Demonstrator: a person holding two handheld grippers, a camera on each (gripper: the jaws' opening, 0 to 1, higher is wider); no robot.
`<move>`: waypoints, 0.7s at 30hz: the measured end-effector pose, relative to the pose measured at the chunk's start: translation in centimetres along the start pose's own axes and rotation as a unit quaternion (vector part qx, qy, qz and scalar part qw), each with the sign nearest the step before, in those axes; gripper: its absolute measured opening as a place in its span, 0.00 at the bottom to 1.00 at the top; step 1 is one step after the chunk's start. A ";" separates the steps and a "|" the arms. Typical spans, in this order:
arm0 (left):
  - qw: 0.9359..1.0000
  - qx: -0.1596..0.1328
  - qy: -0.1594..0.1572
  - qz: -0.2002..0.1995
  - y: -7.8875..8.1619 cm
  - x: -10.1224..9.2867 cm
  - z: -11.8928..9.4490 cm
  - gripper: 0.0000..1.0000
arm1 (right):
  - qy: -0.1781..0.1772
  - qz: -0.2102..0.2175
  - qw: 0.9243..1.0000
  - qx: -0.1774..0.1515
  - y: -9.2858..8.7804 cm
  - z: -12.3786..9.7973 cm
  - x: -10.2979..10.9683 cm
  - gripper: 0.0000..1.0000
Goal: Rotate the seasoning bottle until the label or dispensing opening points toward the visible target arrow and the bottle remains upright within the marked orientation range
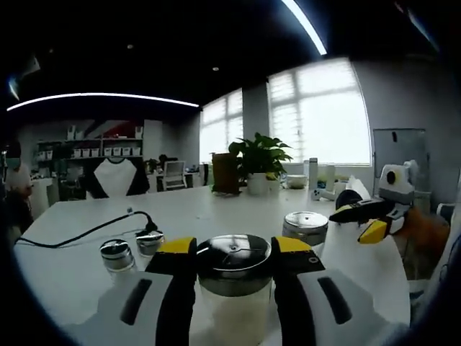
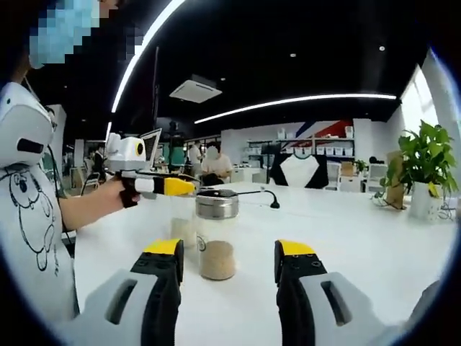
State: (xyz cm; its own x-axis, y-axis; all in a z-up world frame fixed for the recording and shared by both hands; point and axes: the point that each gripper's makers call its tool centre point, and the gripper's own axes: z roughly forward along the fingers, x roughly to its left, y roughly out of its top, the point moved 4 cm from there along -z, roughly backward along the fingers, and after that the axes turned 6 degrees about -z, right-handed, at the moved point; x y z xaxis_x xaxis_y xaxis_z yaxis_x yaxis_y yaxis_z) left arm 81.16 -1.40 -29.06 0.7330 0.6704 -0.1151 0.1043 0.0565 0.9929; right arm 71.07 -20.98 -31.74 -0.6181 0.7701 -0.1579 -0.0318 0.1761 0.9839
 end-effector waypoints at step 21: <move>0.999 -0.028 -0.015 0.023 -0.6 -1.5 -0.7 0.43 | 0.065 -0.016 0.998 0.014 -0.2 -0.5 2.7 0.33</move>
State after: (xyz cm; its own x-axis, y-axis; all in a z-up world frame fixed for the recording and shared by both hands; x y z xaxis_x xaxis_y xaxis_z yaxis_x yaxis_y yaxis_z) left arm 79.52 -1.98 -29.50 0.7561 0.6508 -0.0697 0.0326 0.0689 0.9971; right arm 69.09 -19.24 -32.29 -0.7142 0.6777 -0.1753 -0.0326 0.2180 0.9754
